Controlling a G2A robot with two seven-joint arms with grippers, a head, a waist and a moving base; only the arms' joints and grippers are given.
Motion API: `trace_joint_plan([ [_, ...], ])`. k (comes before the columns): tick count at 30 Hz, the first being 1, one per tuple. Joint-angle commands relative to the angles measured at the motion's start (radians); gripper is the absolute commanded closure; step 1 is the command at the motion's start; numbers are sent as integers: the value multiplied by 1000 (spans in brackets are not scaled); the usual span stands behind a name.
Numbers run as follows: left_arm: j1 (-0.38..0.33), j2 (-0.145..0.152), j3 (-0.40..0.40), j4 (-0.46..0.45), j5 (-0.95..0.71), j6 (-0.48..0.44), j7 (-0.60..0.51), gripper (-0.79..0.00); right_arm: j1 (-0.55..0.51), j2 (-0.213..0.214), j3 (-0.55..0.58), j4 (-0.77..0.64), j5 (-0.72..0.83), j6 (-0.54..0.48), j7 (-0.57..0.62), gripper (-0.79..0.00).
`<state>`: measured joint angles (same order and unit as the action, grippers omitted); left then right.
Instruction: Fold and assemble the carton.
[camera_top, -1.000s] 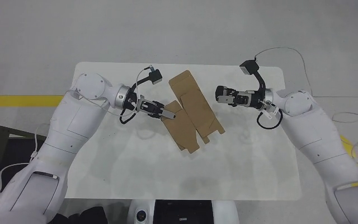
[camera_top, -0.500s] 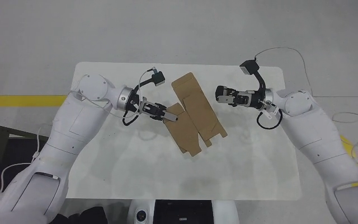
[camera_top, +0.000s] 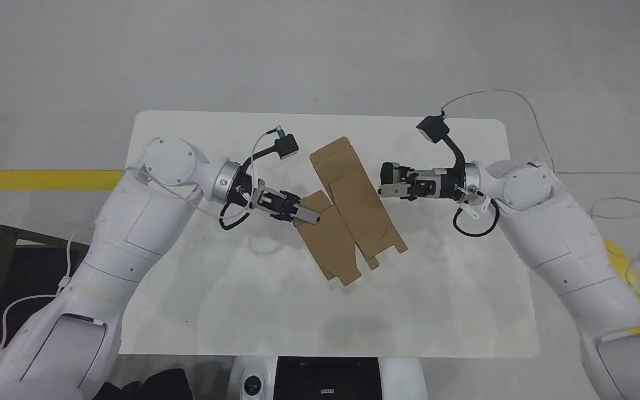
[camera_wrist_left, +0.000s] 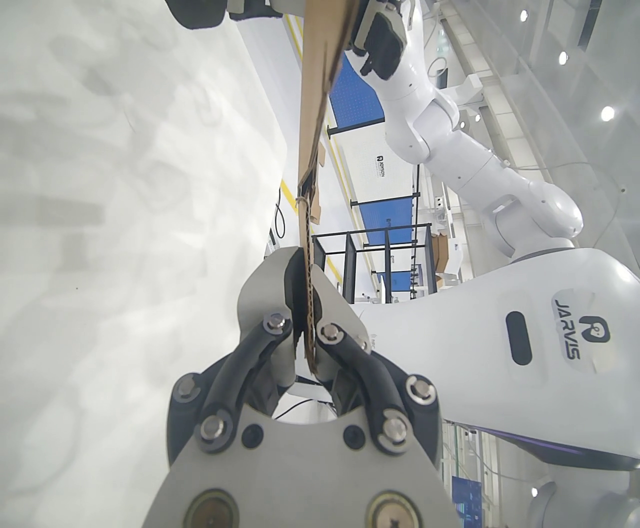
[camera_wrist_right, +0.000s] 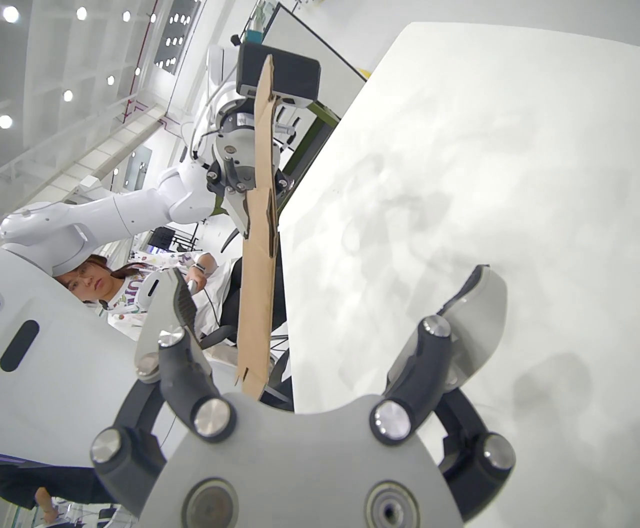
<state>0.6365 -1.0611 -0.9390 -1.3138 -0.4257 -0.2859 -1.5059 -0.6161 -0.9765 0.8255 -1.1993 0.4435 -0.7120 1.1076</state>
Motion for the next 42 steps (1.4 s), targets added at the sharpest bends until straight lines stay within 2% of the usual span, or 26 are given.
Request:
trace_joint_plan([
  [1,3,1,2,-7,4,1,-3,0,1,-4,-7,-11,-3,2,2,-785],
  [7,7,0,15,-16,15,1,-12,0,4,-16,-24,-14,-11,2,2,-785],
  [9,6,0,17,-14,20,0,-11,0,7,-19,-27,-14,-13,3,4,-520],
  [10,5,-1,18,-12,23,-1,-10,0,8,-21,-28,-14,-13,4,4,-363],
  [12,4,-1,20,-9,27,-2,-9,0,10,-23,-31,-19,-13,6,6,-277],
  [19,0,-3,26,-1,29,-6,-3,0,8,-28,-54,-48,-20,23,23,-191],
  [24,-4,-3,26,1,29,-10,-1,0,10,-33,-69,-53,-14,28,28,-12],
  [29,-5,-2,24,8,42,-8,13,0,15,-35,-78,-50,9,30,30,0],
  [30,-5,-1,21,11,44,-6,20,-160,16,-35,-78,-46,15,32,33,0],
  [31,-6,-1,18,13,45,-5,28,-782,16,-35,-76,-42,29,33,33,0],
  [37,-10,5,-34,25,4,7,102,-785,19,-37,-56,9,83,65,41,0],
  [42,10,14,-89,28,-15,37,197,-785,9,-41,-33,39,115,185,-39,0],
])
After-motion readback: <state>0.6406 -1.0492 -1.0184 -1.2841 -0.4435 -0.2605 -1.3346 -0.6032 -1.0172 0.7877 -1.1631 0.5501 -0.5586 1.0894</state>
